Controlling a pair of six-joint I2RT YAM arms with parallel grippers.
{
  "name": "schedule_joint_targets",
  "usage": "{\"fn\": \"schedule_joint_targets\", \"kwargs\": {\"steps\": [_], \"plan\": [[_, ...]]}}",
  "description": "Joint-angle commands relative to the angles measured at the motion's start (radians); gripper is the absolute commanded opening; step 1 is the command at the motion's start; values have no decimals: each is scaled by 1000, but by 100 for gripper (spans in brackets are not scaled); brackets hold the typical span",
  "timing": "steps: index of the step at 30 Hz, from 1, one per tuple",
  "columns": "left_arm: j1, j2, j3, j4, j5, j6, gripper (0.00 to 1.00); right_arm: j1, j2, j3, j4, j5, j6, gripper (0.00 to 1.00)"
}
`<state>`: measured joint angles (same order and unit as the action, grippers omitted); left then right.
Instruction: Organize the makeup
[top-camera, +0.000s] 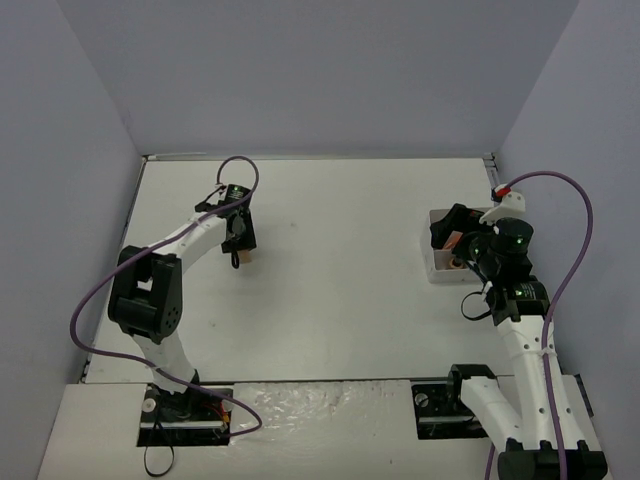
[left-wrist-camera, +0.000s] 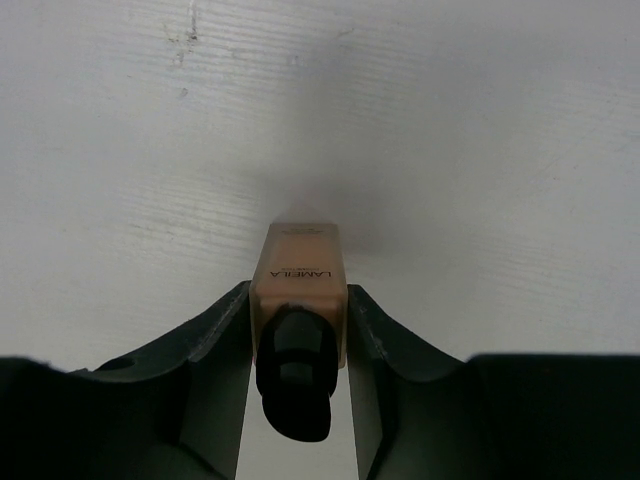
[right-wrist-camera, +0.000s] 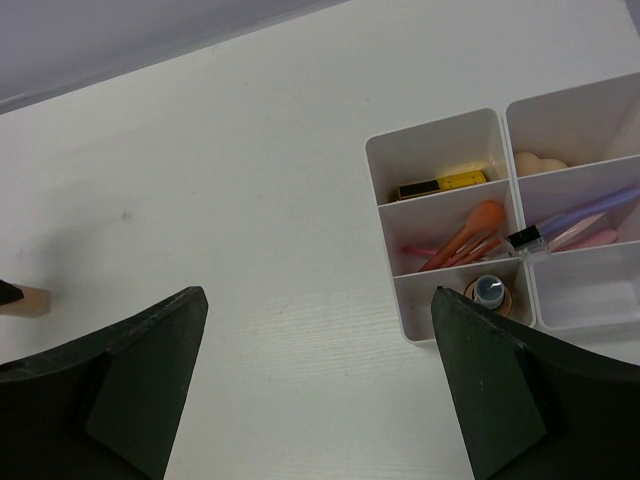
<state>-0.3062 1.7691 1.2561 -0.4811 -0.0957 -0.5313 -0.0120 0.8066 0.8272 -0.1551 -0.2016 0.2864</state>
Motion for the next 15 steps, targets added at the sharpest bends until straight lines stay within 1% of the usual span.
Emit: {"fn": "schedule_joint_targets", "kwargs": {"steps": [1,4,8,13,15], "plan": [[-145,-68,112,24,32,31,1,6,-4,19,41,-35,-17,92],[-262,-41,182,24,49,57,0,6,3,26,39,-55,-30,93],[-430,50,279,10,69,94,1,6,1,23,30,-72,-49,93],[-536,166,394,-27,77,143,1,6,-10,21,17,-102,-75,94],[-548,192,412,-31,83,153,1,6,-10,20,12,-116,-82,94]]}}
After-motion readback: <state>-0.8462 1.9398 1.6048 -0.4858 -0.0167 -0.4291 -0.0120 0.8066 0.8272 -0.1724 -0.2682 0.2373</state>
